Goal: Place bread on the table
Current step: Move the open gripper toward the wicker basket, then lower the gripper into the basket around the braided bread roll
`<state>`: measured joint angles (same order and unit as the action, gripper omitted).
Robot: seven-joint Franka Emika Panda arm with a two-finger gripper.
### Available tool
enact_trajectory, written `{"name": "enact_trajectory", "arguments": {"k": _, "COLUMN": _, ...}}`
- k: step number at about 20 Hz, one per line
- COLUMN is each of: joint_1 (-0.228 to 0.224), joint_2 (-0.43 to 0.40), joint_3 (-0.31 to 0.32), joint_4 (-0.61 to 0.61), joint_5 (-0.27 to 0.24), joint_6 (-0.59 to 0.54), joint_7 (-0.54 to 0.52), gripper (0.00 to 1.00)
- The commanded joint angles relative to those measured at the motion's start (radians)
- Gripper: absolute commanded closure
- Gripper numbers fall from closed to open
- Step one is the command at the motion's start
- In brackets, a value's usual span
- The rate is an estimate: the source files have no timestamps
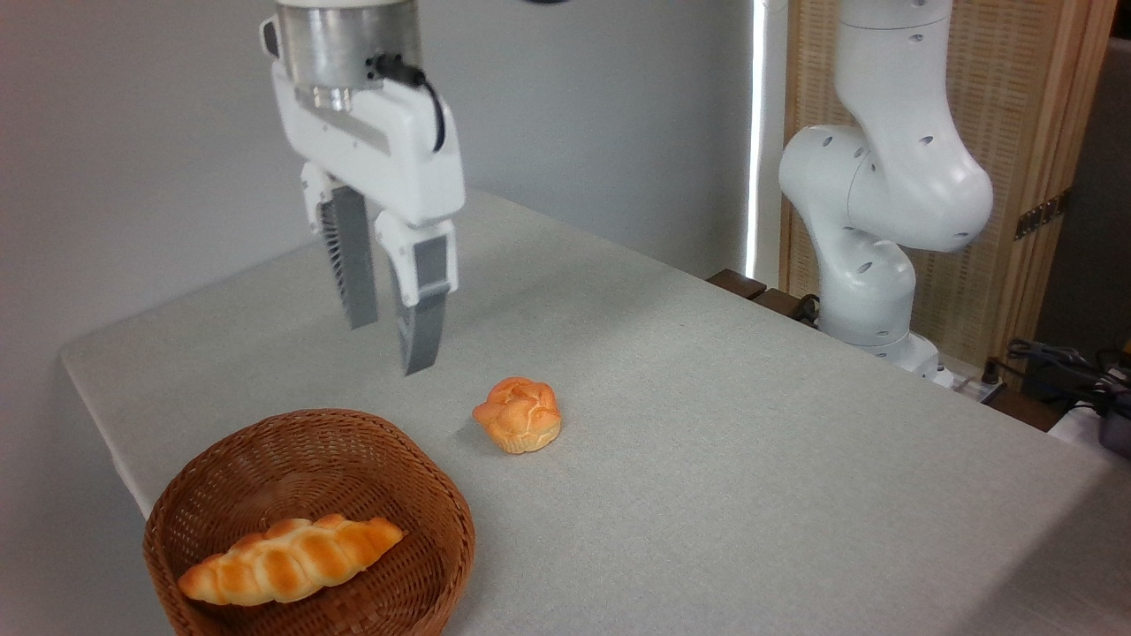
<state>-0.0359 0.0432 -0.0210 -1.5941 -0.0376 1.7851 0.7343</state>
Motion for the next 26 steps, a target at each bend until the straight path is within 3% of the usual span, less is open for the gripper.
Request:
{"name": "enact_trajectory", "arguments": {"k": 1, "joint_1": -0.009, "joint_2": 0.046, "joint_3": 0.006, "joint_4": 0.005, "joint_5": 0.012, "joint_6": 0.104, "joint_7": -0.012, "gripper": 0.0}}
{"name": "enact_trajectory", "arguments": {"k": 5, "joint_1": -0.009, "joint_2": 0.098, "joint_3": 0.006, "joint_4": -0.009, "joint_5": 0.019, "joint_6": 0.236, "joint_7": -0.01, "gripper": 0.0}}
{"name": "enact_trajectory", "arguments": {"k": 9, "joint_1": -0.01, "joint_2": 0.141, "joint_3": 0.0, "joint_4": -0.043, "joint_5": 0.091, "joint_6": 0.332, "joint_7": -0.004, "gripper": 0.0}}
{"name": "enact_trajectory", "arguments": {"k": 13, "joint_1": -0.036, "joint_2": 0.207, "joint_3": -0.005, "joint_4": -0.053, "joint_5": 0.094, "joint_6": 0.407, "joint_7": -0.003, "gripper": 0.0}}
{"name": "enact_trajectory", "arguments": {"k": 21, "joint_1": -0.039, "joint_2": 0.303, "joint_3": -0.04, "joint_4": -0.056, "joint_5": 0.099, "joint_6": 0.531, "joint_7": -0.004, "gripper": 0.0}}
{"name": "enact_trajectory", "arguments": {"k": 26, "joint_1": -0.047, "joint_2": 0.331, "joint_3": -0.042, "joint_4": -0.072, "joint_5": 0.171, "joint_6": 0.58, "joint_7": -0.012, "gripper": 0.0}}
